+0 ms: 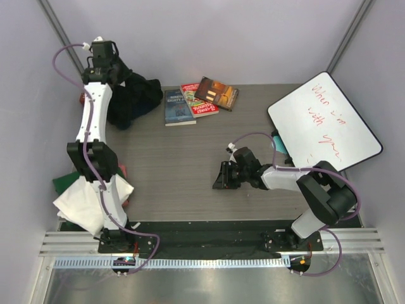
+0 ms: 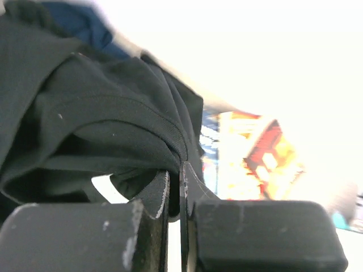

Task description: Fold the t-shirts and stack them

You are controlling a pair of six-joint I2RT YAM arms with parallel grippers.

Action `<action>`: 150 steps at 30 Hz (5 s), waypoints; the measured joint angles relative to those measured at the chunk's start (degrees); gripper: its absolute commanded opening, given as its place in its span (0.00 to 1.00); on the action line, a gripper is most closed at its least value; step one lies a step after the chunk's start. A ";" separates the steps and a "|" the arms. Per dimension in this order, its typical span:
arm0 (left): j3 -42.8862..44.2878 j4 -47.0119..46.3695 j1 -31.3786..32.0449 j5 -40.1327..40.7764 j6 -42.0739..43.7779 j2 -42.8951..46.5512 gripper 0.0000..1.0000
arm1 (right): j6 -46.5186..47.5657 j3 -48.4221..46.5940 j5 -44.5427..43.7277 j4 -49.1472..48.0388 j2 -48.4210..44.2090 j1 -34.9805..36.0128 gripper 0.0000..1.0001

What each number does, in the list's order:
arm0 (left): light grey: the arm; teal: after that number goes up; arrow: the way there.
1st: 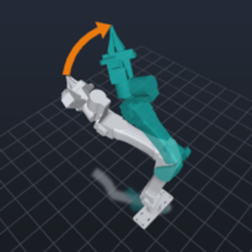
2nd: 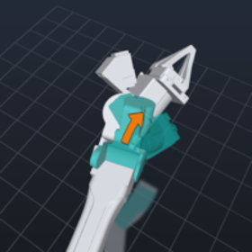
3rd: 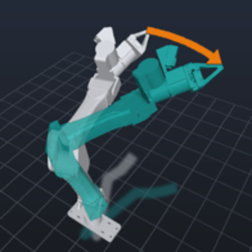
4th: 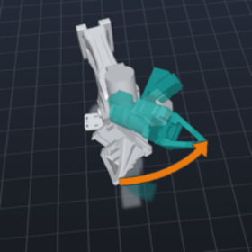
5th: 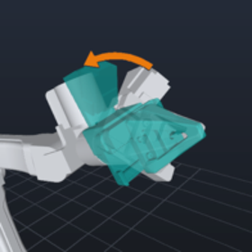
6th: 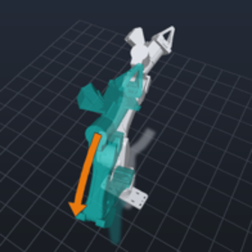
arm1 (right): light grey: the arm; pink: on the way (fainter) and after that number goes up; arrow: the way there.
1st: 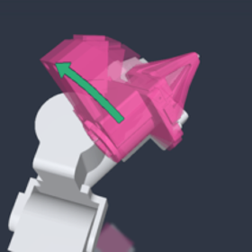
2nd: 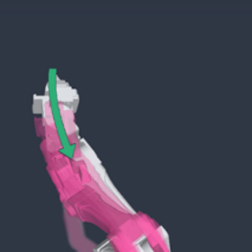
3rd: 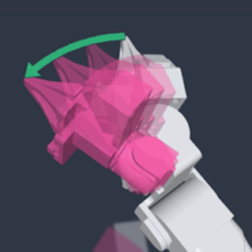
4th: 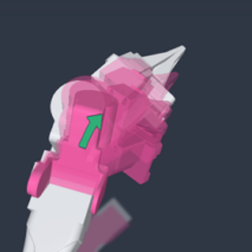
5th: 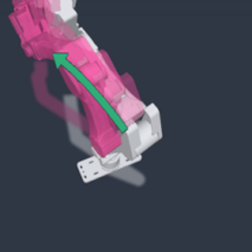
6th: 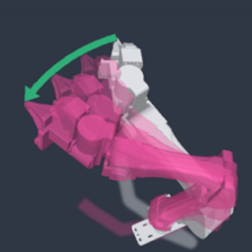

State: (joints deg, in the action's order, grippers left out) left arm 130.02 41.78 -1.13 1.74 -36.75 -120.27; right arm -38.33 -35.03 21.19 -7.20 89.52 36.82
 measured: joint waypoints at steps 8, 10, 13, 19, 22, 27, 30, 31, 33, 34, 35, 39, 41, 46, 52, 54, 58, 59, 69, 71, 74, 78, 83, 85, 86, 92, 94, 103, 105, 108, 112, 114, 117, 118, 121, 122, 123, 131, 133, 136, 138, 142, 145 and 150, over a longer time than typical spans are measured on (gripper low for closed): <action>0.02 0.33 0.39 -2.60 1.27 9.79 0.00 | -0.61 1.55 -0.76 -0.76 -1.46 0.00 0.34; -0.15 0.98 0.83 -3.41 1.55 11.58 0.00 | -0.66 1.95 -1.27 -0.72 -2.01 0.00 0.34; -2.29 1.88 2.69 -4.09 2.86 15.50 0.00 | -0.66 2.25 -2.56 -0.04 -3.02 0.09 0.34; -7.52 3.28 7.19 -6.62 4.70 25.33 0.00 | -0.44 1.73 -4.26 2.03 -3.74 0.09 0.34; -7.96 3.65 7.08 -9.01 4.70 28.44 0.00 | -0.11 0.61 -4.59 2.93 -3.72 0.11 0.34; -17.79 3.56 9.97 -11.69 5.35 35.67 0.00 | 1.14 -0.70 -6.60 4.26 -3.89 0.11 0.26; -26.62 3.85 15.08 -13.07 5.99 39.76 0.00 | 1.97 -1.29 -7.96 6.49 -4.61 0.09 0.18; -29.16 4.00 16.35 -13.75 5.95 40.68 0.00 | 2.19 -1.57 -8.48 7.19 -4.92 0.11 0.19; -37.75 2.12 19.65 -15.87 5.75 43.54 0.00 | 2.19 -2.21 -9.18 8.13 -5.53 0.11 0.25; -42.38 1.38 21.35 -16.55 5.51 44.96 0.00 | 2.14 -2.43 -9.33 8.33 -5.73 0.09 0.33; -47.34 -0.04 23.12 -16.85 5.20 46.21 0.00 | 2.03 -2.73 -9.55 8.63 -5.97 0.11 0.36; -65.72 -5.40 29.46 -16.83 2.78 48.68 0.00 | 1.57 -3.67 -10.23 9.38 -6.97 0.11 0.43; -72.41 -7.39 31.06 -16.74 1.14 48.52 0.00 | 1.53 -3.80 -11.28 10.29 -8.20 0.11 0.45; -78.95 -13.09 35.36 -15.26 -2.56 46.25 0.19 | 1.75 -4.83 -16.87 15.87 -15.23 0.11 0.56; -78.68 -19.19 44.15 -12.70 -6.12 35.36 0.41 | 3.89 -8.68 -25.40 21.44 -22.91 0.09 0.64; -78.68 -19.32 46.47 -11.54 -6.69 34.67 0.46 | 4.87 -9.44 -27.23 22.77 -24.28 0.09 0.65; -78.62 -20.50 48.19 -9.73 -7.17 37.38 0.52 | 6.62 -9.84 -28.63 24.46 -25.40 0.04 0.64; -78.49 -20.37 48.15 -8.92 -7.17 38.80 0.52 | 6.84 -9.84 -28.61 24.90 -25.40 0.02 0.65; -72.17 -12.26 47.89 2.89 -5.31 60.22 0.75 | 7.91 -9.84 -23.34 26.23 -25.99 -0.17 0.62; -72.19 -10.88 47.80 5.55 -5.03 65.96 0.74 | 6.95 -9.79 -20.31 25.77 -26.27 -0.20 0.61; -73.59 -9.27 47.50 9.14 -5.11 71.32 0.68 | 4.00 -8.07 -15.28 22.16 -26.27 0.17 0.60; -78.77 -6.88 47.39 11.21 -6.29 73.57 0.67 | 0.57 -4.42 -12.09 19.06 -26.10 2.60 0.60; -85.35 -5.73 47.39 11.23 -7.87 71.43 0.65 | -3.15 -1.51 -9.27 16.31 -25.51 3.72 0.61; -86.29 -5.77 47.39 11.19 -7.93 70.58 0.65 | -4.98 -0.17 -8.81 14.64 -25.53 3.98 0.61; -86.36 -5.84 47.39 11.17 -7.93 70.03 0.64 | -6.05 0.57 -8.66 13.75 -25.55 4.17 0.61; -86.33 -8.44 47.39 10.36 -7.78 65.20 0.61 | -12.28 3.54 -8.41 7.34 -24.70 7.80 0.61; -86.33 -8.83 47.39 10.10 -7.76 63.93 0.61 | -13.29 3.54 -8.70 5.38 -23.15 9.66 0.61; -86.33 -9.35 47.39 10.25 -7.30 65.18 0.62 | -13.44 2.97 -11.34 3.98 -16.15 12.09 0.61; -86.33 -9.35 47.39 10.27 -7.08 65.55 0.62 | -12.81 2.47 -12.26 4.81 -16.20 12.09 0.62; -86.33 -9.35 47.39 10.25 -6.64 65.64 0.62 | -11.80 1.81 -13.64 6.14 -16.98 12.09 0.63; -86.36 -9.81 47.39 10.21 -6.47 65.26 0.62 | -10.71 1.09 -14.91 7.61 -17.62 12.09 0.62; -86.36 -10.23 47.39 10.16 -6.36 64.54 0.62 | -10.25 0.90 -15.10 8.15 -17.29 12.09 0.62; -86.33 -10.43 47.39 10.01 -6.21 63.19 0.62 | -9.75 0.68 -15.10 8.66 -16.04 12.09 0.62; -86.33 -10.47 47.39 10.01 -6.10 62.90 0.62 | -9.57 0.52 -15.15 9.09 -15.56 12.09 0.62; -86.29 -10.54 47.39 10.03 -5.84 62.71 0.62 | -8.76 -0.15 -15.45 10.36 -14.51 12.09 0.62; -86.23 -10.64 47.39 10.03 -5.79 62.71 0.62 | -8.48 -0.46 -15.61 10.64 -14.27 12.09 0.62; -86.16 -10.78 47.39 10.03 -5.73 62.69 0.62 | -8.28 -0.70 -15.74 10.82 -14.12 12.09 0.61; -86.05 -11.19 47.39 10.01 -5.07 62.40 0.62 | -7.06 -1.90 -16.46 11.39 -12.76 12.09 0.59; -86.05 -11.19 47.39 10.01 -5.05 62.40 0.62 | -6.82 -1.95 -16.76 11.45 -12.39 12.09 0.57; -86.05 -11.23 47.39 10.01 -5.01 62.40 0.62 | -6.60 -1.95 -17.33 11.56 -11.85 12.09 0.50; -86.05 -11.23 47.39 10.01 -5.01 62.40 0.62 | -6.51 -1.95 -17.73 11.54 -11.63 12.09 0.37; -86.05 -11.30 47.39 9.92 -5.03 62.40 0.62 | -5.97 -1.95 -18.82 11.52 -11.58 12.09 0.29; -86.05 -11.34 47.39 9.57 -5.03 62.40 0.62 | -5.70 -1.95 -20.09 11.52 -11.58 12.09 0.18; -86.05 -11.54 47.39 9.16 -5.01 62.40 0.62 | -5.25 -1.92 -21.62 11.50 -11.58 12.09 0.01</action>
State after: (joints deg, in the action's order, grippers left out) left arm 43.97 30.24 46.26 10.90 -41.76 -57.87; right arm -43.57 -36.95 -0.43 4.29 77.93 48.90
